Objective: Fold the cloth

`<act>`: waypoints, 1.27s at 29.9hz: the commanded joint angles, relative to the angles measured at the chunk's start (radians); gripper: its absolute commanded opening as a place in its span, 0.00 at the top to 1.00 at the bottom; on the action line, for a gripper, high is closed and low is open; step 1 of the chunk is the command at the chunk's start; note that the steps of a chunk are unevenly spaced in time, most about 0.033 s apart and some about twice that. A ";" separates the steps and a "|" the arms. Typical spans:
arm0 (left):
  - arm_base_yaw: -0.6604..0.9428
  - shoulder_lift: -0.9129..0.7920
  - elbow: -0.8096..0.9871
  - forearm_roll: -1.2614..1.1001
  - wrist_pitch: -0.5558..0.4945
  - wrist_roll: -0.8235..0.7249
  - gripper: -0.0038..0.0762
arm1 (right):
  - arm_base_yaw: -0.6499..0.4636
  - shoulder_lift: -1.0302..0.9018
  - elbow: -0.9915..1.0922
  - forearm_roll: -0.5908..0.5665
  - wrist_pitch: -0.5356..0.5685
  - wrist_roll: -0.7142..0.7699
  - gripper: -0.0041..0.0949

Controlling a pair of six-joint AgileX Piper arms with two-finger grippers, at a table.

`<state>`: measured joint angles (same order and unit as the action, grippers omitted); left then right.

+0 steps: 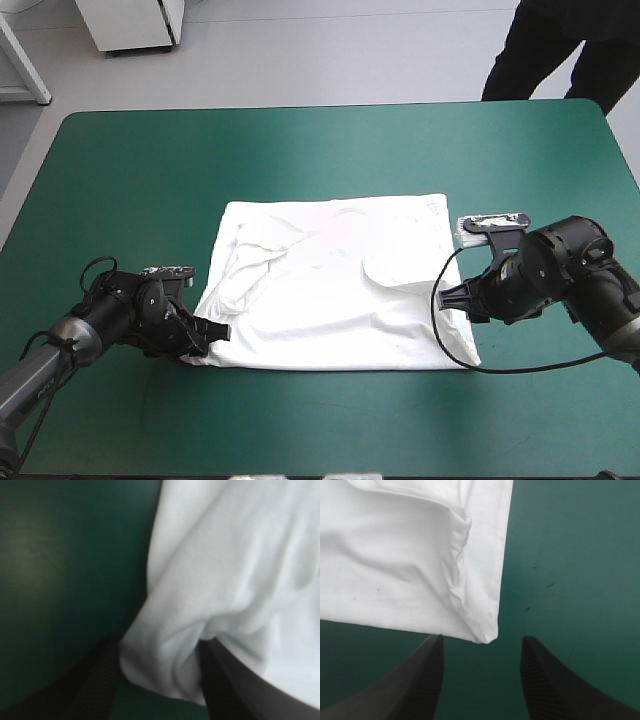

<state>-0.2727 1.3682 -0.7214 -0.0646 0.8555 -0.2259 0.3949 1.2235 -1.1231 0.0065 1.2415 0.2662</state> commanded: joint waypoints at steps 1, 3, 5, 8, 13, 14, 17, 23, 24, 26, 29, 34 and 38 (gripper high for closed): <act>0.002 0.051 -0.001 -0.024 -0.052 -0.008 0.50 | -0.003 -0.026 -0.026 -0.028 -0.016 -0.004 0.49; 0.002 0.069 -0.001 -0.026 -0.054 -0.008 0.57 | -0.003 -0.026 -0.026 -0.031 -0.018 -0.004 0.49; 0.002 0.077 -0.001 -0.026 -0.054 -0.006 0.71 | -0.003 -0.026 -0.026 -0.035 -0.020 -0.004 0.49; 0.002 0.079 0.000 -0.026 -0.061 0.005 0.96 | -0.003 -0.026 -0.026 -0.035 -0.020 -0.004 0.50; 0.002 0.079 0.000 -0.026 -0.061 0.005 0.96 | -0.003 -0.026 -0.026 -0.031 -0.003 -0.004 0.49; 0.002 0.079 0.000 -0.026 -0.061 0.005 0.96 | -0.003 -0.026 -0.024 -0.026 0.008 -0.004 0.49; 0.002 0.079 0.000 -0.026 -0.061 0.005 0.96 | -0.003 -0.026 -0.010 0.015 0.008 -0.005 0.49; 0.002 0.079 0.000 -0.026 -0.076 0.009 0.96 | -0.003 -0.026 0.120 0.057 -0.083 -0.039 0.49; 0.002 0.079 0.000 -0.026 -0.076 0.009 0.96 | -0.003 -0.026 0.138 0.057 -0.097 -0.037 0.49; 0.002 0.079 0.000 -0.026 -0.076 0.009 0.96 | -0.003 -0.026 0.178 0.057 -0.129 -0.037 0.49; 0.002 0.079 0.000 -0.026 -0.076 0.009 0.96 | -0.003 -0.024 0.225 0.061 -0.179 -0.037 0.49; 0.002 0.079 0.000 -0.026 -0.076 0.009 0.96 | -0.003 0.002 0.282 0.063 -0.240 -0.037 0.49; 0.002 0.079 0.000 -0.031 -0.076 0.012 0.96 | -0.003 0.065 0.291 0.063 -0.271 -0.034 0.49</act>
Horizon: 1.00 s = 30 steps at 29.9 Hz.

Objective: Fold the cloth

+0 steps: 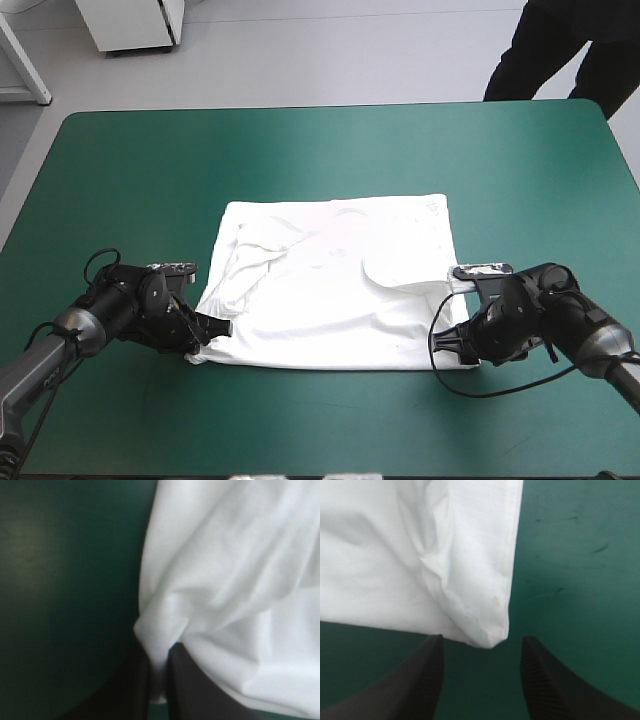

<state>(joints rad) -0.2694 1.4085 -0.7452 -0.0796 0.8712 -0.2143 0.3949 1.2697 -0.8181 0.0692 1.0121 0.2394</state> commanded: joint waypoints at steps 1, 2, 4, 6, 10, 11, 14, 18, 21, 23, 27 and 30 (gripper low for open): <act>-0.001 0.039 0.024 -0.019 -0.090 0.000 0.96 | -0.003 0.035 -0.011 0.000 -0.057 0.005 0.49; -0.001 0.039 0.024 -0.019 -0.090 0.000 0.96 | -0.003 0.049 -0.009 0.000 -0.069 0.018 0.49; -0.001 0.039 0.024 -0.020 -0.088 0.000 0.96 | -0.003 0.079 -0.009 0.000 -0.102 0.029 0.49; -0.001 0.039 0.024 -0.031 -0.088 0.000 0.96 | -0.003 0.107 -0.009 0.000 -0.113 0.029 0.49; -0.001 0.039 0.024 -0.038 -0.092 0.000 0.96 | -0.003 0.165 0.008 0.009 -0.113 0.019 0.49; -0.001 0.039 0.024 -0.038 -0.092 0.000 0.96 | -0.003 0.173 0.019 0.020 -0.113 0.019 0.49; -0.001 0.039 0.024 -0.041 -0.092 0.000 0.96 | -0.003 0.182 0.066 0.068 -0.113 0.019 0.56; -0.001 0.037 0.006 -0.045 -0.085 0.000 0.96 | 0.002 0.166 0.079 0.094 -0.097 0.012 0.98; -0.001 0.030 -0.027 -0.041 -0.077 0.006 0.96 | 0.002 0.134 0.077 0.094 -0.097 0.019 0.98; -0.001 0.028 -0.053 -0.041 -0.070 0.025 0.96 | 0.002 0.112 0.077 0.094 -0.094 0.019 0.98; -0.001 0.028 -0.112 -0.043 -0.041 0.034 0.96 | 0.002 0.059 0.055 0.094 -0.055 0.027 0.98; -0.001 0.024 -0.164 -0.043 -0.006 0.051 0.96 | 0.002 0.019 -0.007 0.079 -0.021 0.029 0.98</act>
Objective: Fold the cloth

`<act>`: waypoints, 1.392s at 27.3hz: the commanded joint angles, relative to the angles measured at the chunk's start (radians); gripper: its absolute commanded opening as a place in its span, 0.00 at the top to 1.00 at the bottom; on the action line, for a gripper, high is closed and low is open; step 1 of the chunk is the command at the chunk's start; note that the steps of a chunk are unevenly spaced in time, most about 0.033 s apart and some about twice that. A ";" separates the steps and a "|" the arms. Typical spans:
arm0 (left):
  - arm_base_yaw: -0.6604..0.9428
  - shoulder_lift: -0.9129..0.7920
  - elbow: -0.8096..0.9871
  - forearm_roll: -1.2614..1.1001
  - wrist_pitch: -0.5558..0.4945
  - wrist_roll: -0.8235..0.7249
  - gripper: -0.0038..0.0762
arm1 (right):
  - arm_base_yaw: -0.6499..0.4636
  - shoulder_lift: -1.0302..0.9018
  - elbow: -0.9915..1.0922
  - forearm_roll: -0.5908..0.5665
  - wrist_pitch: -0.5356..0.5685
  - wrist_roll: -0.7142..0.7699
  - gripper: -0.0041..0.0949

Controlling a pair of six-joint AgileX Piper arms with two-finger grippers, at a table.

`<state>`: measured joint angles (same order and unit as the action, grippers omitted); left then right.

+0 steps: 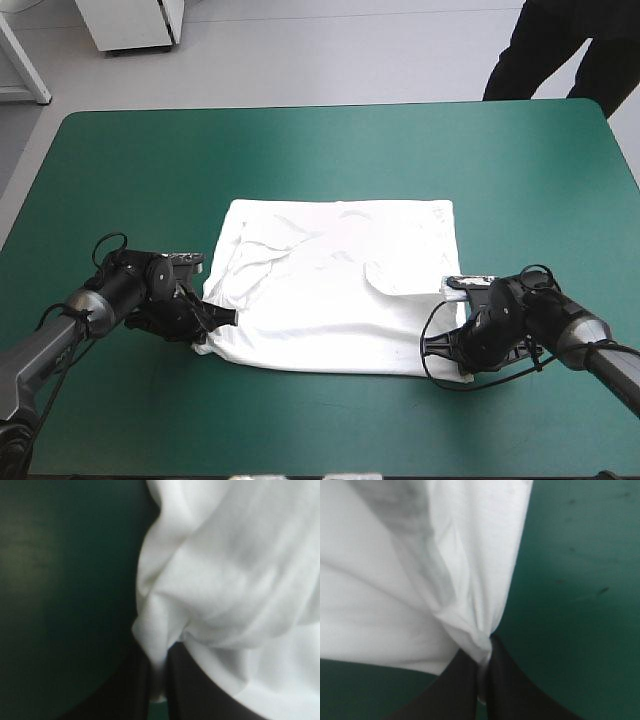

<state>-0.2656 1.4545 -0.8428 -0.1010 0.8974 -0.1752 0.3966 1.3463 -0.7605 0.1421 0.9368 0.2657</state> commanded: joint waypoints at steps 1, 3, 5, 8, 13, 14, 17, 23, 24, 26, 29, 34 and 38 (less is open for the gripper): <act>-0.005 -0.022 -0.081 -0.022 -0.024 0.015 0.96 | 0.000 -0.072 -0.087 -0.001 0.061 0.003 0.98; -0.005 -0.028 -0.118 -0.020 -0.008 0.021 0.96 | 0.000 -0.091 -0.151 -0.024 0.080 0.003 0.98; -0.005 -0.035 -0.161 -0.020 0.009 0.033 0.96 | 0.000 -0.095 -0.216 -0.051 0.105 0.003 0.98; -0.005 -0.042 -0.230 -0.020 0.046 0.036 0.96 | 0.000 -0.095 -0.298 -0.091 0.127 0.003 0.98; -0.005 -0.048 -0.367 -0.020 0.085 0.049 0.96 | 0.000 -0.095 -0.413 -0.176 0.111 0.031 0.98; -0.005 -0.048 -0.396 -0.020 0.085 0.058 0.96 | -0.002 -0.095 -0.429 -0.197 0.104 0.038 0.98; -0.005 -0.046 -0.465 -0.014 0.062 0.063 0.96 | -0.005 -0.089 -0.472 -0.271 0.068 0.055 0.98; -0.005 -0.018 -0.540 0.027 -0.007 0.063 0.96 | -0.089 -0.013 -0.527 -0.295 0.025 0.053 0.98; -0.005 -0.007 -0.549 0.033 -0.017 0.063 0.96 | -0.101 0.003 -0.536 -0.295 0.002 0.051 0.98; -0.005 0.013 -0.563 0.038 -0.045 0.063 0.96 | -0.117 0.029 -0.557 -0.295 -0.052 0.043 0.98; -0.005 0.055 -0.592 0.043 -0.100 0.063 0.96 | -0.134 0.076 -0.599 -0.297 -0.084 0.027 0.98; -0.005 0.186 -0.709 0.101 -0.122 0.060 0.96 | -0.142 0.212 -0.726 -0.302 -0.103 -0.008 0.98; -0.005 0.324 -0.837 0.121 -0.127 0.060 0.96 | -0.145 0.354 -0.848 -0.302 -0.120 -0.008 0.98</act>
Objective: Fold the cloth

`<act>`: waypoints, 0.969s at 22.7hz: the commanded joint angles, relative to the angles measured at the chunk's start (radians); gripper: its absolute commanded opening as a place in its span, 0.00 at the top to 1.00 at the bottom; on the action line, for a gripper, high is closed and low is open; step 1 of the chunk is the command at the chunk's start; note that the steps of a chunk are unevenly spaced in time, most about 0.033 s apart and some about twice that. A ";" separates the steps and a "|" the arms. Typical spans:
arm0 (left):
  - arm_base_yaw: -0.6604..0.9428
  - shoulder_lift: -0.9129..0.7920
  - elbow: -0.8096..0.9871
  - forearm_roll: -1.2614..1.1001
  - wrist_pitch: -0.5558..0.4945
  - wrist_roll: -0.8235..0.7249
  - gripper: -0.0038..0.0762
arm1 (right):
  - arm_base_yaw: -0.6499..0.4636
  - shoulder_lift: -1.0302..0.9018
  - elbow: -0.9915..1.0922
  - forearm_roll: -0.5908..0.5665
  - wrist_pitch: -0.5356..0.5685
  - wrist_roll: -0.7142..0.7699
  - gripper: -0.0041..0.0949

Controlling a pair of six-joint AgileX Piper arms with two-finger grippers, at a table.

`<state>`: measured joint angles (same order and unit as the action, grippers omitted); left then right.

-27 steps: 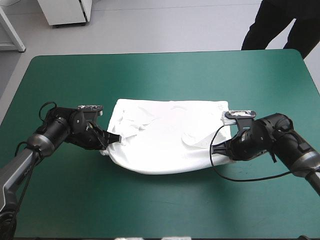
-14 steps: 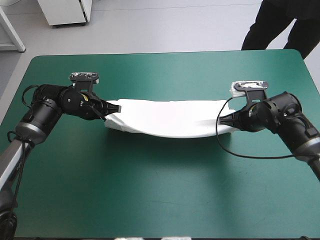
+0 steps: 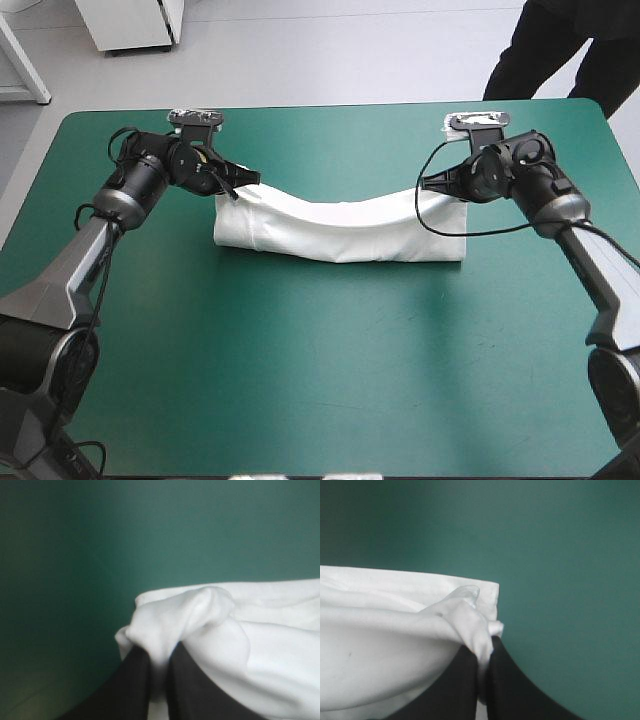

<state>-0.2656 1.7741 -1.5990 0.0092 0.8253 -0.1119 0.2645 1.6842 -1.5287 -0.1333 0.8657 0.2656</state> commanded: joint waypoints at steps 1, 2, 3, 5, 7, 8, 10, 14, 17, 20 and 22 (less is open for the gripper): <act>-0.005 0.048 -0.119 0.010 -0.055 -0.003 0.96 | -0.020 0.064 -0.114 -0.016 -0.049 -0.007 0.98; -0.005 0.079 -0.139 0.010 -0.055 -0.003 0.96 | -0.032 0.105 -0.137 -0.008 -0.049 -0.005 0.98; -0.005 0.113 -0.155 0.010 -0.055 -0.003 0.96 | -0.041 0.137 -0.156 0.015 -0.049 -0.005 0.98; -0.005 0.164 -0.163 0.010 -0.049 -0.003 0.96 | -0.061 0.191 -0.184 0.054 -0.037 -0.008 0.98; -0.005 0.206 -0.164 0.006 -0.039 -0.003 0.96 | -0.068 0.226 -0.188 0.079 -0.029 -0.034 0.98; -0.005 0.225 -0.164 0.006 -0.039 -0.003 0.96 | -0.068 0.245 -0.188 0.084 -0.018 -0.058 0.98; -0.005 0.242 -0.164 0.006 -0.043 -0.003 0.96 | -0.068 0.267 -0.188 0.106 -0.002 -0.076 0.98; -0.005 0.247 -0.165 0.009 -0.042 -0.003 0.96 | -0.068 0.282 -0.188 0.133 0.024 -0.083 0.98; -0.005 0.241 -0.165 0.024 -0.040 -0.003 0.96 | -0.068 0.282 -0.199 0.155 0.054 -0.098 0.97; -0.005 0.231 -0.169 0.050 -0.037 -0.003 0.90 | -0.068 0.282 -0.229 0.159 0.082 -0.104 0.92; -0.005 0.226 -0.180 0.055 -0.031 -0.003 0.82 | -0.068 0.282 -0.266 0.159 0.098 -0.104 0.85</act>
<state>-0.2656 2.0768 -1.7364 0.0422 0.8184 -0.1119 0.2026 2.0200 -1.7254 0.0199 0.9622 0.1750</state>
